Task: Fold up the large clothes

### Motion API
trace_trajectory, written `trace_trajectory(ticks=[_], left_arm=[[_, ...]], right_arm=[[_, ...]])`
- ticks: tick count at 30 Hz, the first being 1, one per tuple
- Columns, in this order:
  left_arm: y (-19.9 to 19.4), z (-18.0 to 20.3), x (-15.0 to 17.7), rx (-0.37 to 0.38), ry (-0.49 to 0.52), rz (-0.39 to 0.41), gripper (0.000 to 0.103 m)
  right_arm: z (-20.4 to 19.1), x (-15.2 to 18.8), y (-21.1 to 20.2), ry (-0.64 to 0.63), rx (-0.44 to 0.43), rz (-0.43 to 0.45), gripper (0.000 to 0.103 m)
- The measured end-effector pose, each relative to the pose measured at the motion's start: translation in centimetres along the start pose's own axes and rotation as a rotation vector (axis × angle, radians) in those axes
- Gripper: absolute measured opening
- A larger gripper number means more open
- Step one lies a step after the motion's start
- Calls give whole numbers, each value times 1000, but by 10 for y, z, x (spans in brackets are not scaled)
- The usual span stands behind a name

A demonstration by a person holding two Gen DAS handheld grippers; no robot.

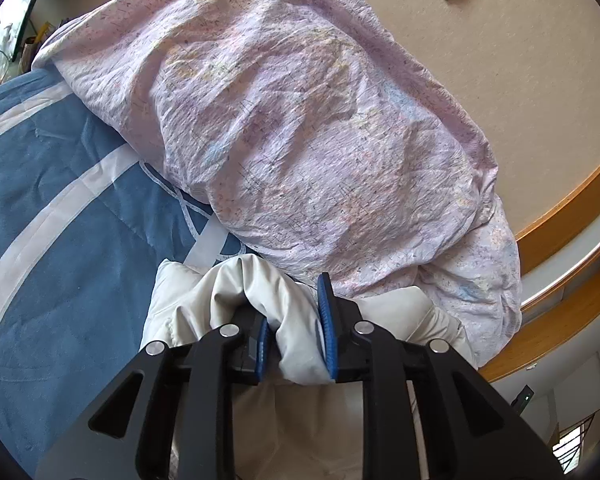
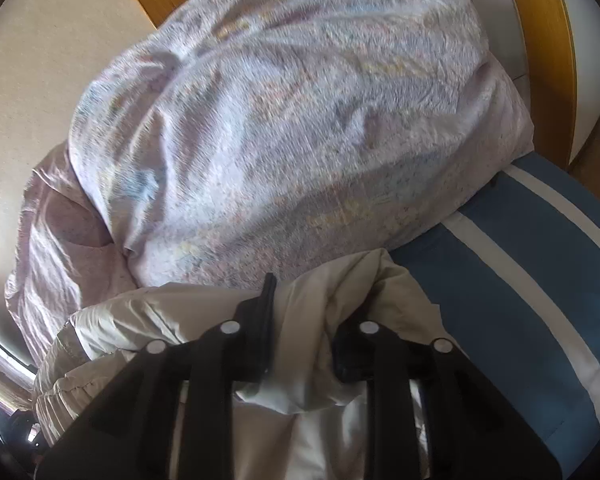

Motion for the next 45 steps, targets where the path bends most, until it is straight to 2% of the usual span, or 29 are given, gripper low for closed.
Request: trace_trajectory(ticks=[2,4,5,7,9,11,13,15,17,19,21,25,27,29,35,40,42,43,45], left_arm=[[1,0,-1,14,-7,-5,34],[-2,5,-4,54,-9,-3,62],[-5,10,-6,78,-3,8,69],[-15,22,-10,101,34,42,92],[-30,40,-12,77,131,102,98],[-39,57,-7,40,237,122,98],[-41,75,11,4,345,101,98],[-36,89,36,-32,453,61,98],[-28,99,61,-70,553,25,98],[-17,104,83,-103,641,-17,98],[-5,101,99,-146,694,-53,99],[20,79,101,-239,672,-104,98],[34,61,93,-295,625,-112,97],[41,50,85,-315,580,-110,96],[60,38,77,-388,558,-96,97],[76,32,74,-439,549,-82,99],[71,33,74,-438,539,-110,99],[61,36,74,-405,523,-117,99],[44,41,70,-354,513,-96,99]], right_arm=[[1,-2,-1,16,-16,-1,45],[2,-8,-10,37,-41,16,60],[2,-12,-16,40,-50,34,62],[2,-18,-36,17,-50,115,68],[-1,-19,-59,-33,0,235,74],[-12,-9,-76,-123,13,300,74],[-32,15,-87,-268,-20,311,73],[-55,51,-93,-435,-50,307,68],[-70,77,-95,-541,-57,301,65],[-82,100,-89,-617,-57,267,63],[-85,112,-76,-651,-14,223,61],[-81,110,-44,-598,78,127,61],[-75,108,-28,-552,107,78,61],[-70,109,-10,-529,138,34,63],[-69,115,17,-515,197,11,64],[-71,113,31,-518,211,-25,65],[-65,109,17,-507,157,-35,61],[-60,102,8,-484,121,-15,61],[-43,84,-17,-426,96,80,61]])
Point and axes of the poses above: each gripper's, at about its wrist camera, not at the fingertips, and y roughly the way its jaws point, z to its right, x to its underside, the point moved 5 cm from there along y, roughly the way its jaws point, and after that the axes turned 12 degrees about x, right-handed, at the moved point
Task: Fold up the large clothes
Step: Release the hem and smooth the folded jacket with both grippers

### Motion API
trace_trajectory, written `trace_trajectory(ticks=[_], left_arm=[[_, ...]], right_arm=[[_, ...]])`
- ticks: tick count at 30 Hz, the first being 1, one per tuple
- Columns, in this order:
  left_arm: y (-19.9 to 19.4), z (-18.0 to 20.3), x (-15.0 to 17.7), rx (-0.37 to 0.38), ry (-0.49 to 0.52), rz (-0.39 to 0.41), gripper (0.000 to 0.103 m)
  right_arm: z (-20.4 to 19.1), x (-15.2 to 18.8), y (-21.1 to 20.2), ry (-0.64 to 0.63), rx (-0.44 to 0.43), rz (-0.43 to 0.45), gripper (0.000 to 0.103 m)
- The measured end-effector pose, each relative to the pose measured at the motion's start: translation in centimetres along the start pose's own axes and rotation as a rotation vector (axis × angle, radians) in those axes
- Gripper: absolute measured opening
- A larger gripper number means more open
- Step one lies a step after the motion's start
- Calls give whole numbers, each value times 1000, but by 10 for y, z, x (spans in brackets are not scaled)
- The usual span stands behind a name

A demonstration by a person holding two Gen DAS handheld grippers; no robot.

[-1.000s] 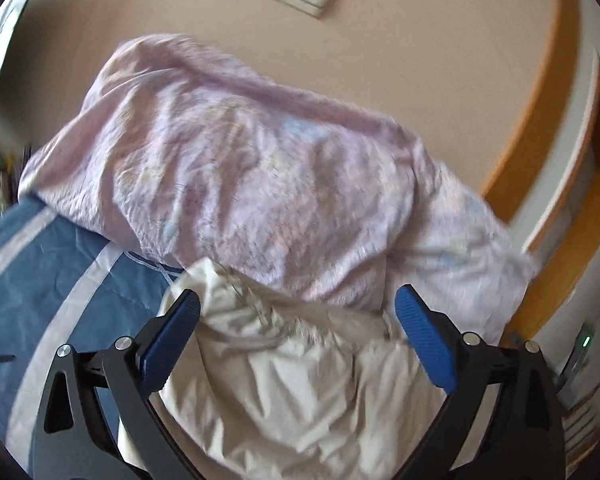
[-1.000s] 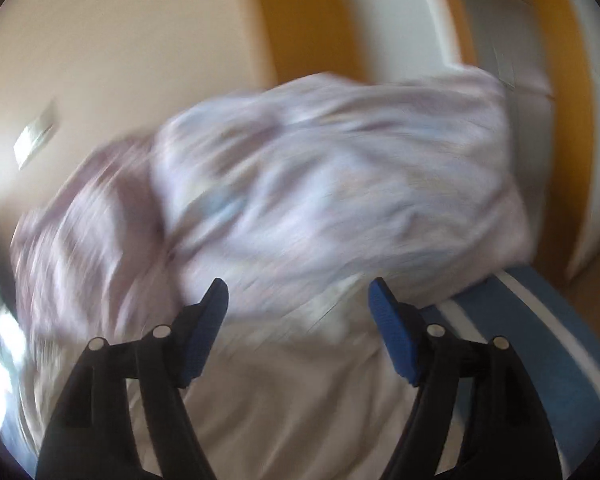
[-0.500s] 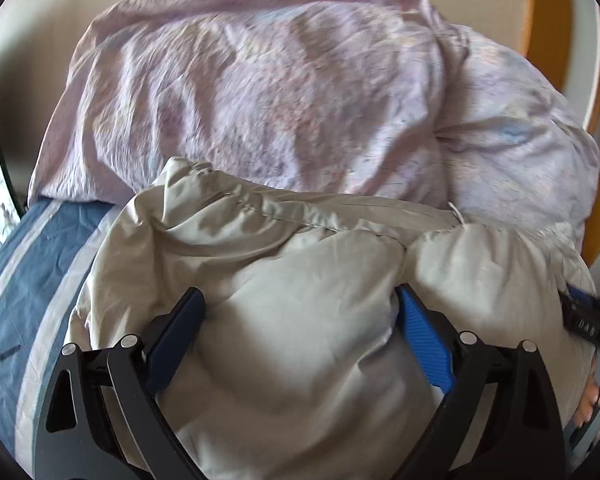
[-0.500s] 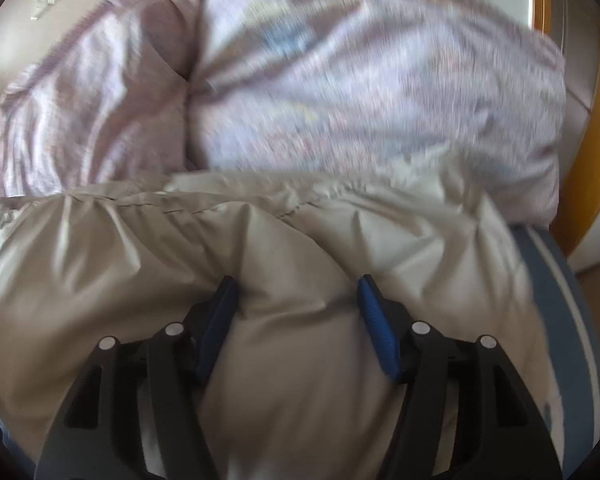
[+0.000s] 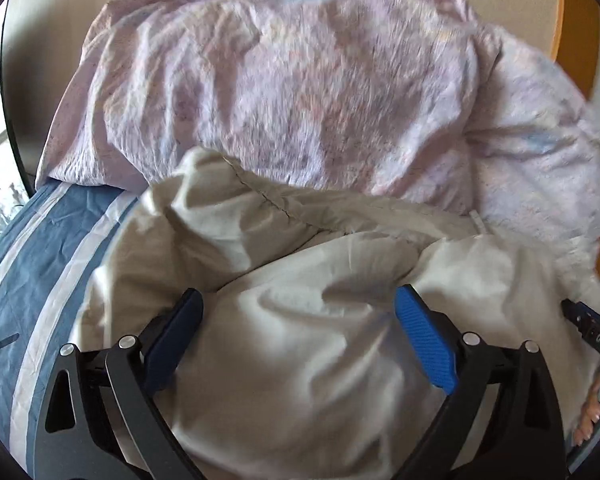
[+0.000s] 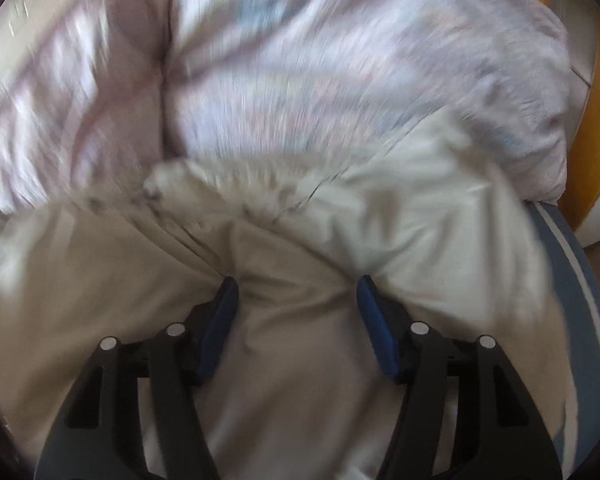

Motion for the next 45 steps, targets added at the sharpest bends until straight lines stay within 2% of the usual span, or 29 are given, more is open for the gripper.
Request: trace_trajectory(ticks=[2,4,7,12,16,17,19,24,27,30,32,34,36,39,41,45], left_arm=[[-19,-9,-12,-14,-3,65,99],[-23,-20,-24,-51,-16,88,99],[-9,-39,-32,-104,-51,66,99],[18,-60,-21,-192,-72,1,99],[32,-75,-15,-216,-109,-21,100],[34,-77,-12,-219,-121,-26,101],[42,-84,-10,-231,-148,-40,102],[51,-84,-7,-270,-140,-48,102],[47,-85,-7,-265,-137,-50,102],[26,-81,-8,-216,-142,-11,102],[5,-69,-9,-169,-114,29,102],[-14,-52,-7,-124,-53,57,102],[-27,-43,-5,-112,-13,67,102],[-40,-49,3,-39,-61,56,102],[-36,-60,7,-11,-117,30,102],[-21,-67,21,-48,-168,-27,102]], right_arm=[[24,-10,-2,55,46,18,63],[42,-16,10,103,58,-29,63],[53,-20,35,117,93,-94,62],[59,-4,75,114,149,-191,62],[59,3,87,108,166,-200,65],[58,2,90,141,173,-175,65],[56,3,94,129,183,-169,66],[50,8,102,98,209,-154,67],[50,8,94,70,227,-151,67],[55,9,61,134,160,-111,66],[60,11,43,161,117,-81,66],[66,15,27,150,142,-51,66],[78,25,11,197,114,-58,66],[98,38,-6,274,75,-80,67],[107,42,-7,288,109,-78,67],[93,56,11,171,174,-119,64]])
Point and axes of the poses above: each gripper's, at about its wrist camera, not at the fingertips, and y roughly the way its jaws point, z to its right, x to its underside, the point moved 5 cm from there along y, roughly the way its jaws point, and after that the axes turned 12 degrees about x, right-handed, at the moved point
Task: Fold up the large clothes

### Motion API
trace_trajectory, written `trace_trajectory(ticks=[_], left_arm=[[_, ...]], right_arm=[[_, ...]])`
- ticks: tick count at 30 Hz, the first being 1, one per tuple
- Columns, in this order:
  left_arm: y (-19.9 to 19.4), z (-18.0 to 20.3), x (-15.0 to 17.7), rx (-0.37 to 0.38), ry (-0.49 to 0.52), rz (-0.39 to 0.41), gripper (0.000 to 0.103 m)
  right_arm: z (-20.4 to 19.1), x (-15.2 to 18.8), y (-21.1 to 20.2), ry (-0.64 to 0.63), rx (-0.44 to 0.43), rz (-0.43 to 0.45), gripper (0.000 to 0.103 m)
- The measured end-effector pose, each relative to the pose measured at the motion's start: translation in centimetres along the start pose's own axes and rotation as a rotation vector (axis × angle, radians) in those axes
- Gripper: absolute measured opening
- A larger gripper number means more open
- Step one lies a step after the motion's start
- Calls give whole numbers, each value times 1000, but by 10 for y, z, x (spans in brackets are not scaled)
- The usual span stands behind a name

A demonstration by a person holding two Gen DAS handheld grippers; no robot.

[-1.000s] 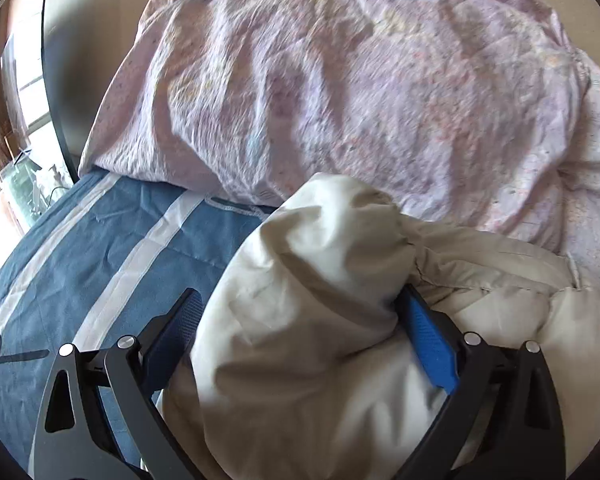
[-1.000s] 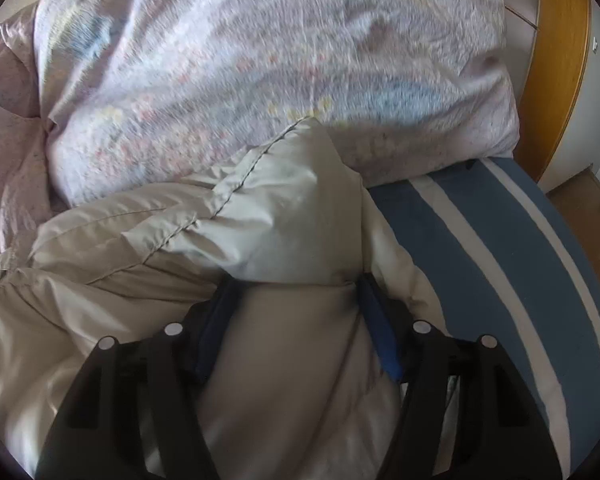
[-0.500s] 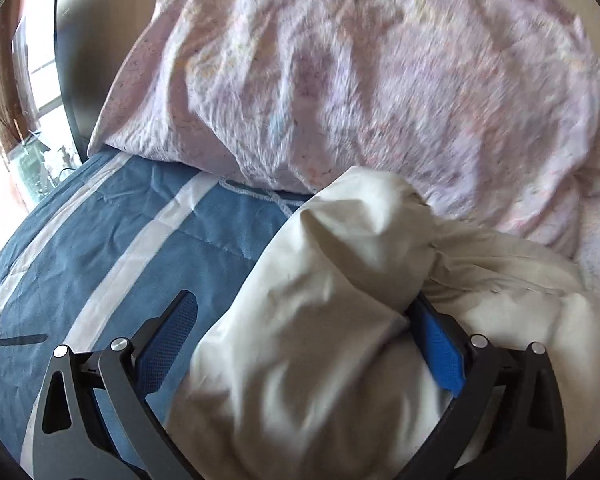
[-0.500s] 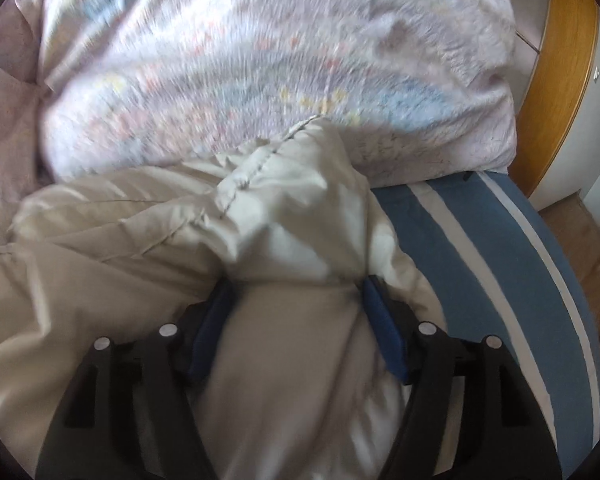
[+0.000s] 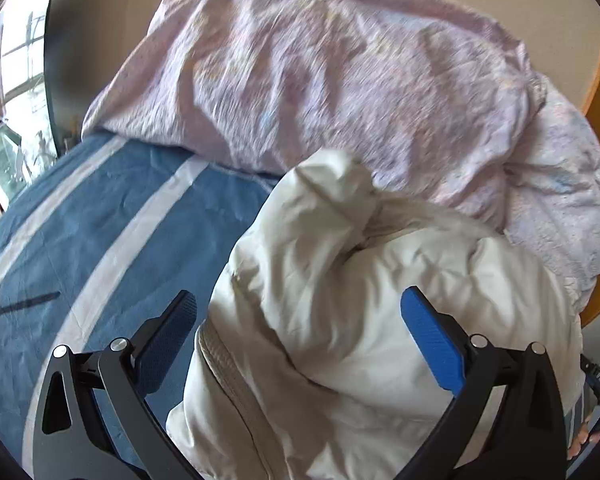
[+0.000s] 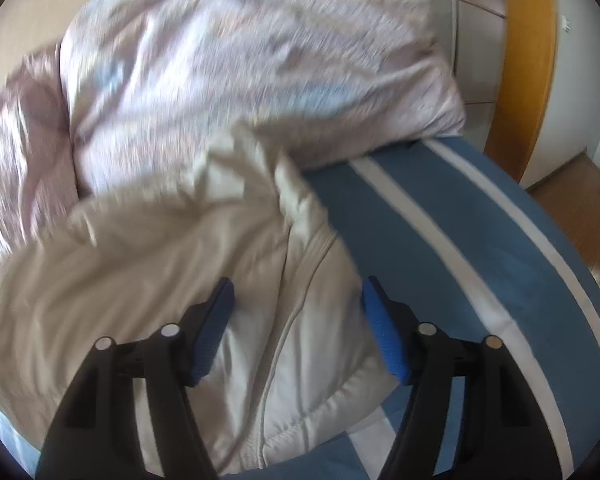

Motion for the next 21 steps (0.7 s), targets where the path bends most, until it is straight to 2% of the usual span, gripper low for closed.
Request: trace_trajectory(ticks=[3,5,7,10,13,17,21], left_arm=[[19,-15,8,-104,-12,-33,102],[23,-21,11,-103,-29,-42,102],[12,-25,15,-60,-83,-42,102],[-21,-26,17,71,-116,-9,102],[-53,-35,28,199,-206,-5,102],[-71,-51,51,274,-339,-13,102],[-73,-71,77,336,-519,-26,102]], right_arm=[[-11,7,12,-76,61,-16,69],[-9,5,14,-77,56,-36,70],[5,3,2,4,-10,-65,69],[31,7,-27,164,-144,-70,74],[63,29,-38,346,-284,-139,78],[85,61,-27,566,-414,-271,78],[80,74,-11,647,-489,-357,78]])
Point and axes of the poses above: each gripper's, at about its wrist camera, not at the fingertips, and y roughly the way its jaws point, z to its right, x to its underside, the point moved 5 cm from there along y, roughly the way its jaws point, and after that the axes turned 12 degrees about x, right-handed, at the moved point
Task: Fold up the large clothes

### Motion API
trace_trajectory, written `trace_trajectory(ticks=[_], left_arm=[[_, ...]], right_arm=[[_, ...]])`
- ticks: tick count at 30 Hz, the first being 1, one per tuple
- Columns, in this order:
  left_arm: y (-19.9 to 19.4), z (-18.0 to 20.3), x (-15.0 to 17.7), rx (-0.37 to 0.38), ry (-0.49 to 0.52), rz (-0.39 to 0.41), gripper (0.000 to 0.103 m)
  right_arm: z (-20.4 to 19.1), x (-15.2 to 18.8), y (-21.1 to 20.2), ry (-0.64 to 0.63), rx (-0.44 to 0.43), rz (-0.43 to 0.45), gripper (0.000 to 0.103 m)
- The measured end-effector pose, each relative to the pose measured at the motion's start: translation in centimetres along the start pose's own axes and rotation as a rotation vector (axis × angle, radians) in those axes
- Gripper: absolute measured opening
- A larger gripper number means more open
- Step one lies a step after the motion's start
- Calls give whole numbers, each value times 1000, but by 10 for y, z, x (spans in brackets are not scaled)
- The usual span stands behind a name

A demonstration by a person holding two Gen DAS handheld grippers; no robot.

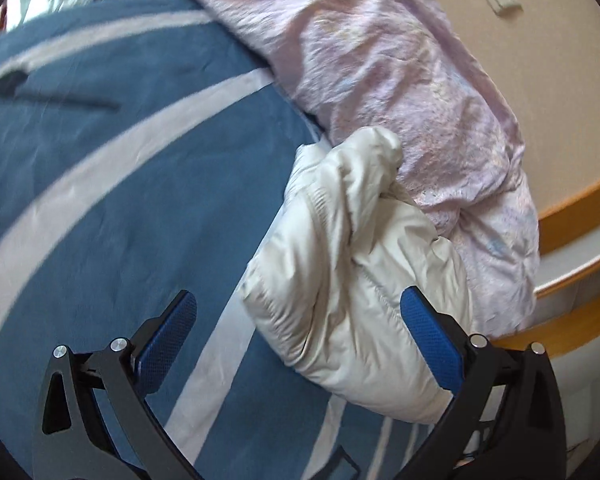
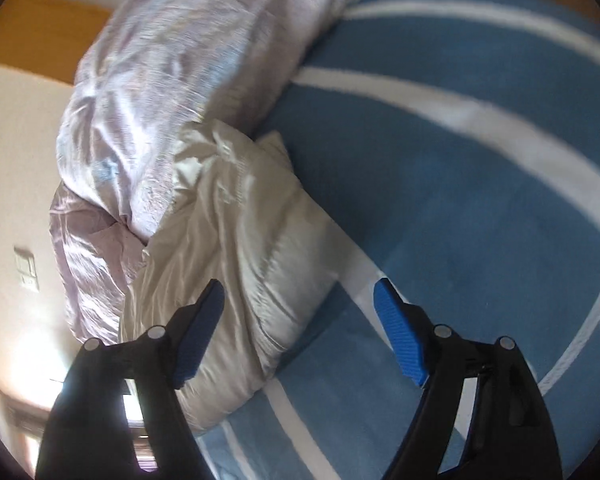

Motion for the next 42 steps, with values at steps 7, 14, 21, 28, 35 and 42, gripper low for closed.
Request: trace_trajectory(ticks=[7,14,21,28,35,42], left_arm=[[13,-3,13,30,-72,25,100],[39,1,17,47,-119,35,86],[44,-8,11,83,-216,113,60],[31,2,3,152,-178,124,20],[-10,25,4,222,-106,139,18],[-52,1,32,206,-122,107,18]], right_arm=[[-8,2,25,63,-45,-45,75],[-21,7,43,80,-68,-33,65],[-29,7,42,37,-70,36,40],[-53,9,13,-76,-117,110,22],[-63,25,-33,-183,-180,136,21],[-30,65,-56,-267,-136,111,21]])
Point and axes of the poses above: each gripper's, at about its wrist camera, not at the fingertips, and y roughly the way its jaws point, z to its right, x to its underside, the point moved 5 cm from there along y, roughly the way its jaws point, and after that the axes turned 12 degrees about x, right-handed, at the moved point
